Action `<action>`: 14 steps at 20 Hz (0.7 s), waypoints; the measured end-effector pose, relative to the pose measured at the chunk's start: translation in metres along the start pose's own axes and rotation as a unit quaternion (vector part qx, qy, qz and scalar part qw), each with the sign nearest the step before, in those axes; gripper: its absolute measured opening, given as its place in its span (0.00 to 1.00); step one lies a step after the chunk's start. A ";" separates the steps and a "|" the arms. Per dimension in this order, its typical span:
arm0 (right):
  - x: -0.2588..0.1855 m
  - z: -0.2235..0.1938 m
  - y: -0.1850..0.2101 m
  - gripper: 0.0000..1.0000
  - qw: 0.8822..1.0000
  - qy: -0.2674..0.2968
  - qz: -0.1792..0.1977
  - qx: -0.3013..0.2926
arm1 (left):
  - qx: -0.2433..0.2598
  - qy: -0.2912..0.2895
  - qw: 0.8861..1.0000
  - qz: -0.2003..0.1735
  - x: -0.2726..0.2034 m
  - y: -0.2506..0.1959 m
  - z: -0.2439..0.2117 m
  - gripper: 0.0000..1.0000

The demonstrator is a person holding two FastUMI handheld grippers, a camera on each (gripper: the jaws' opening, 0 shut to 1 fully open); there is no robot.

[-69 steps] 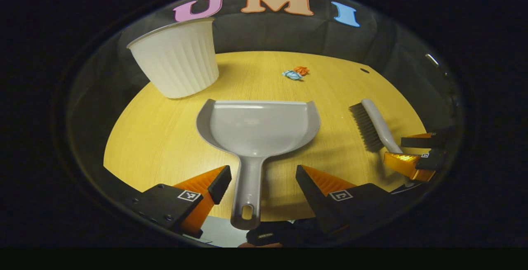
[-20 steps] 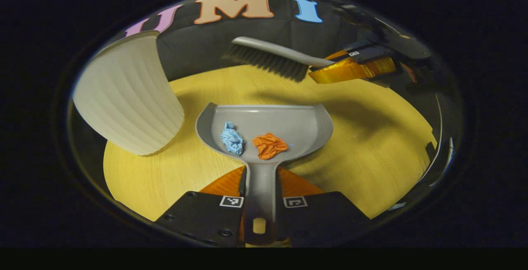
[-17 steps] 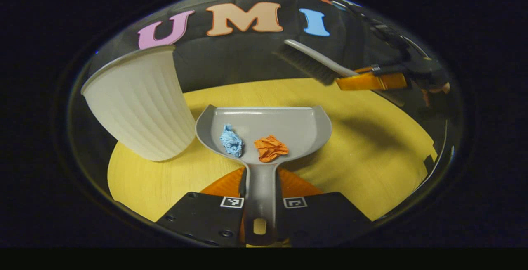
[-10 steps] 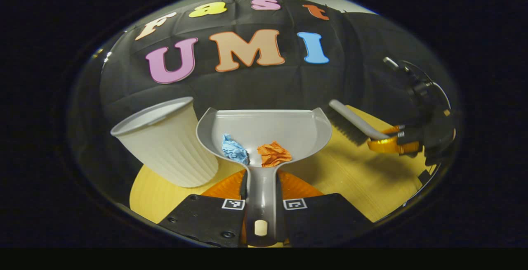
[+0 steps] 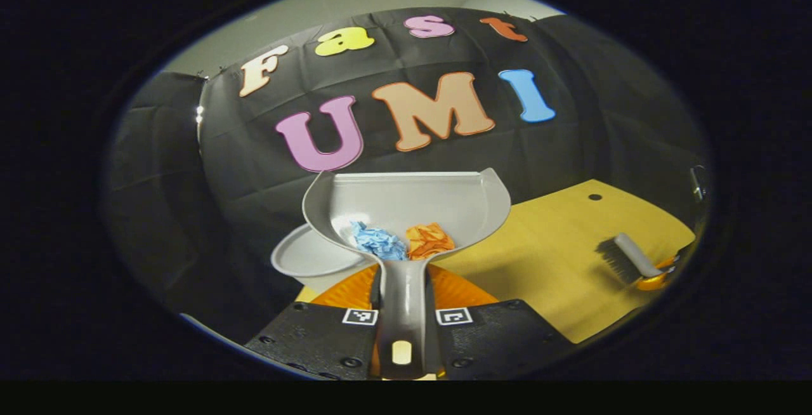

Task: Pick up the small broom and dustpan from the desktop, sweep the trash into the dustpan with the broom, and then empty the trash into the garbage bin.

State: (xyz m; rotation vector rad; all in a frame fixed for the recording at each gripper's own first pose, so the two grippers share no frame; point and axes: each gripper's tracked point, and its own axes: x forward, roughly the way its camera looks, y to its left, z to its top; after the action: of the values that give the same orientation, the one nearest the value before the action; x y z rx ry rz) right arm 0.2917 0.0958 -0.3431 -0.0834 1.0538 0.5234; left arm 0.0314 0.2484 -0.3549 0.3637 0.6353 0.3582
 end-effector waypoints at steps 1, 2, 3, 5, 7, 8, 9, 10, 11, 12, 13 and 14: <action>0.001 -0.002 0.001 0.19 1.000 0.001 0.001 -0.001 | 0.018 0.006 1.000 0.020 0.000 0.012 -0.002 0.18; 0.000 -0.003 0.002 0.19 1.000 0.001 0.002 -0.003 | 0.038 0.012 0.998 0.039 -0.001 0.040 -0.004 0.19; 0.001 -0.004 0.002 0.19 1.000 0.002 0.003 -0.004 | 0.059 0.023 0.996 0.057 0.005 0.058 -0.007 0.19; 0.001 -0.007 0.005 0.19 1.000 0.005 0.006 -0.009 | 0.104 0.045 0.990 0.080 0.018 0.092 -0.017 0.18; 0.002 -0.012 0.008 0.19 1.000 0.009 0.008 -0.017 | 0.153 0.064 0.981 0.097 0.022 0.113 -0.025 0.19; 0.002 -0.014 0.010 0.19 1.000 0.011 0.009 -0.021 | 0.180 0.070 0.976 0.102 0.027 0.124 -0.026 0.19; 0.003 -0.016 0.012 0.19 1.000 0.013 0.010 -0.024 | 0.206 0.076 0.970 0.109 0.031 0.132 -0.026 0.19; 0.003 -0.017 0.013 0.19 0.999 0.015 0.013 -0.028 | 0.239 0.083 0.961 0.113 0.033 0.143 -0.029 0.19; 0.003 -0.018 0.014 0.19 0.999 0.018 0.015 -0.033 | 0.279 0.089 0.949 0.116 0.038 0.151 -0.026 0.19; 0.004 -0.019 0.015 0.19 0.999 0.019 0.016 -0.042 | 0.320 0.091 0.936 0.118 0.039 0.155 -0.026 0.19; 0.004 -0.017 0.016 0.19 0.998 0.020 0.015 -0.050 | 0.361 0.091 0.920 0.120 0.038 0.158 -0.026 0.19; 0.005 -0.019 0.019 0.19 0.998 0.021 0.016 -0.054 | 0.402 0.092 0.903 0.119 0.037 0.160 -0.026 0.19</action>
State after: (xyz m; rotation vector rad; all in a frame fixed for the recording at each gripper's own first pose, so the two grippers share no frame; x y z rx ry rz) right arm 0.2695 0.1078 -0.3536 -0.1739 1.0685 0.6111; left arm 0.0095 0.4101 -0.3242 1.2189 0.9154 0.3518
